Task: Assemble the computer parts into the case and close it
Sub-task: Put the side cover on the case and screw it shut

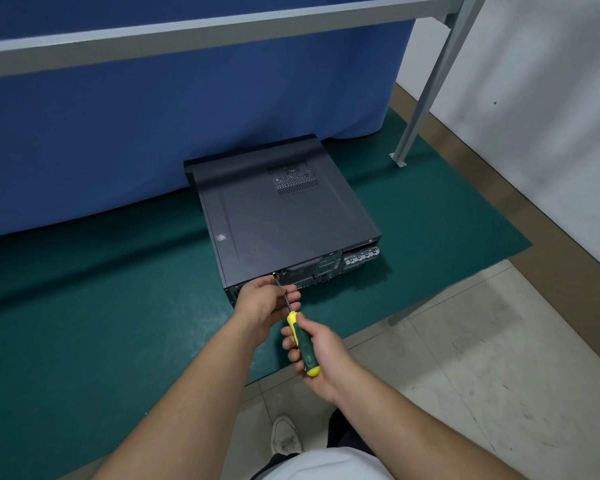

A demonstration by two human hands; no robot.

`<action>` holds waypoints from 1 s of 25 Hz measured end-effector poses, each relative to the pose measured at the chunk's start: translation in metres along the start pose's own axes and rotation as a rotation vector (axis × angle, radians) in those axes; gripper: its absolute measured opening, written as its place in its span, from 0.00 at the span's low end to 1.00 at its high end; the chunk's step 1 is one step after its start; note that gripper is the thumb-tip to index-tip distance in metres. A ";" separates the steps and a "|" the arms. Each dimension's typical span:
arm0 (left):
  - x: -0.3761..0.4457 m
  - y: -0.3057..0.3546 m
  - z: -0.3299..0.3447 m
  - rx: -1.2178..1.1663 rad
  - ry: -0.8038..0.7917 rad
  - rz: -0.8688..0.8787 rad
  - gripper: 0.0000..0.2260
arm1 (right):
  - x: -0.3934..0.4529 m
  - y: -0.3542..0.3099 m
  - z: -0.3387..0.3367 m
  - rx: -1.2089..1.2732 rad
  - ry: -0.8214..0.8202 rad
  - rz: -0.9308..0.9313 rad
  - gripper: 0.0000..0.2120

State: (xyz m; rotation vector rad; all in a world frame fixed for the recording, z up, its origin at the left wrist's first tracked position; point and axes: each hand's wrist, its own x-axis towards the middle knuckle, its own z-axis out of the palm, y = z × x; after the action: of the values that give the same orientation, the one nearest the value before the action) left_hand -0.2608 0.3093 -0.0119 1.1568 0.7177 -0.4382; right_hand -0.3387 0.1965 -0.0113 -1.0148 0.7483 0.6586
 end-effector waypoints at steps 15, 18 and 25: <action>0.005 -0.008 0.003 -0.008 0.075 0.039 0.17 | 0.014 0.006 -0.009 -0.307 0.165 -0.270 0.11; 0.002 -0.011 0.000 -0.027 0.059 0.030 0.17 | 0.013 0.002 -0.016 -0.376 0.097 -0.230 0.11; -0.001 -0.014 0.010 -0.038 -0.096 0.097 0.10 | 0.015 -0.044 -0.040 -0.539 0.041 -0.302 0.09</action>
State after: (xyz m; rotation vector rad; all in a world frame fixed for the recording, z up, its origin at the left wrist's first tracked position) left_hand -0.2679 0.2953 -0.0183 1.1228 0.5814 -0.3941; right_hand -0.3056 0.1456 -0.0146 -1.6032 0.4405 0.5873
